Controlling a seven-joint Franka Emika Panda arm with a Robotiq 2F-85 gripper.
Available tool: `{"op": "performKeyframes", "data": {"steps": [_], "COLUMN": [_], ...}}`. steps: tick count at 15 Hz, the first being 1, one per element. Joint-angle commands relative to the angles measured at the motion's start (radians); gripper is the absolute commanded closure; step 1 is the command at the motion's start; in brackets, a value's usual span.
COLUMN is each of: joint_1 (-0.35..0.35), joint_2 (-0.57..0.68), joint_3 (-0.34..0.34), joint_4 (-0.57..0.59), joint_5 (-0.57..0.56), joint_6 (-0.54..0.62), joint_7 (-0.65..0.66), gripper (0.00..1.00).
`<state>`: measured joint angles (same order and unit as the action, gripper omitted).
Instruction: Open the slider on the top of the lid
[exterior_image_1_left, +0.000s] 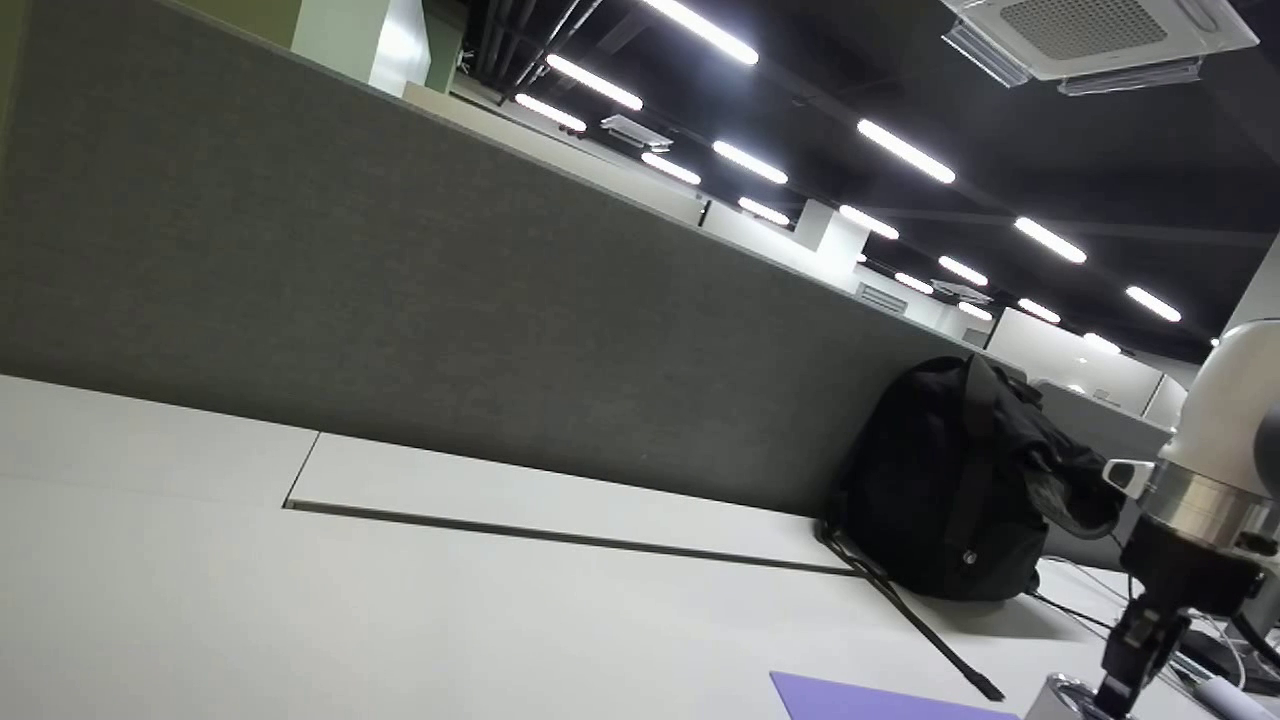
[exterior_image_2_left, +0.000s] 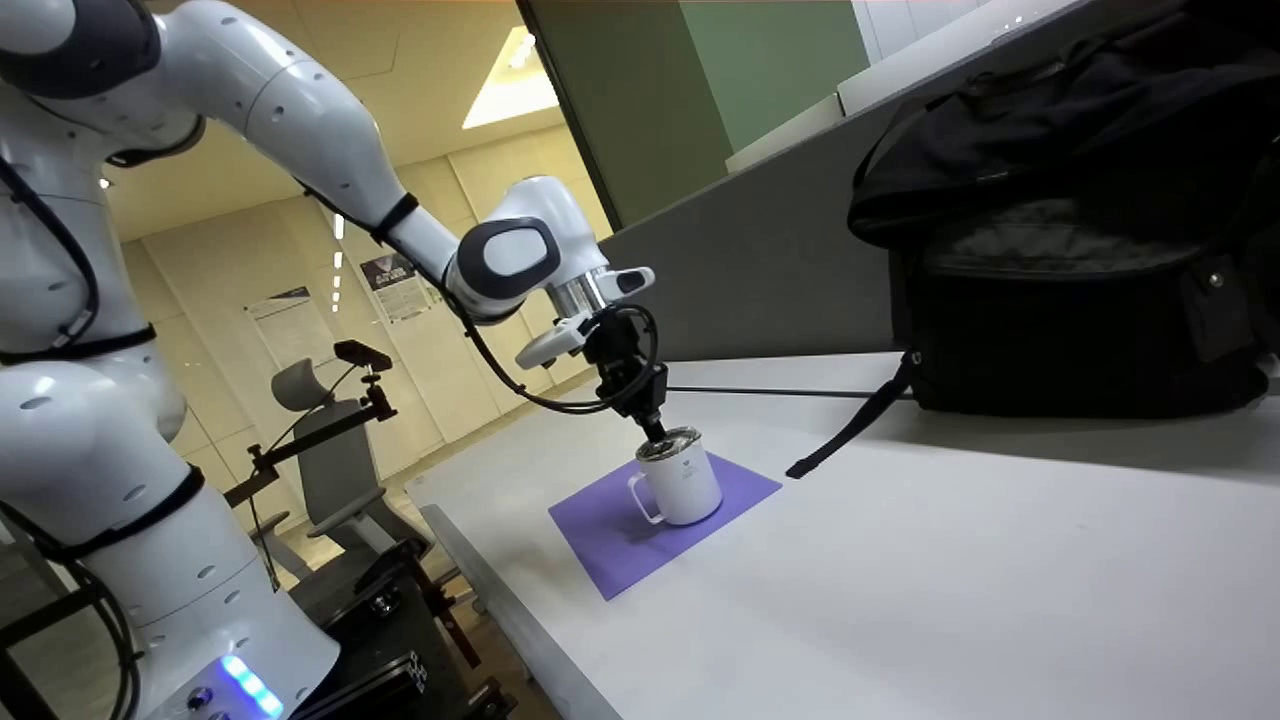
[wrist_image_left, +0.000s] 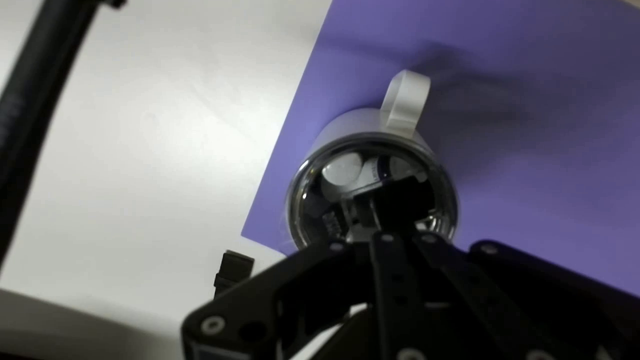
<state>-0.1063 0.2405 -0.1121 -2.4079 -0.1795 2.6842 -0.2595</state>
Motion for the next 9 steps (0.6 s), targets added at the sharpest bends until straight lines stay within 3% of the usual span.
{"op": "performKeyframes", "data": {"steps": [1, 9], "joint_1": [-0.012, 0.002], "joint_2": [0.011, 0.035], "joint_3": [0.012, -0.006], "joint_4": [-0.003, 0.000], "joint_5": [0.005, -0.043], "joint_6": [0.046, 0.066], "joint_7": [-0.014, 0.011], "gripper": [1.00, 1.00]}}
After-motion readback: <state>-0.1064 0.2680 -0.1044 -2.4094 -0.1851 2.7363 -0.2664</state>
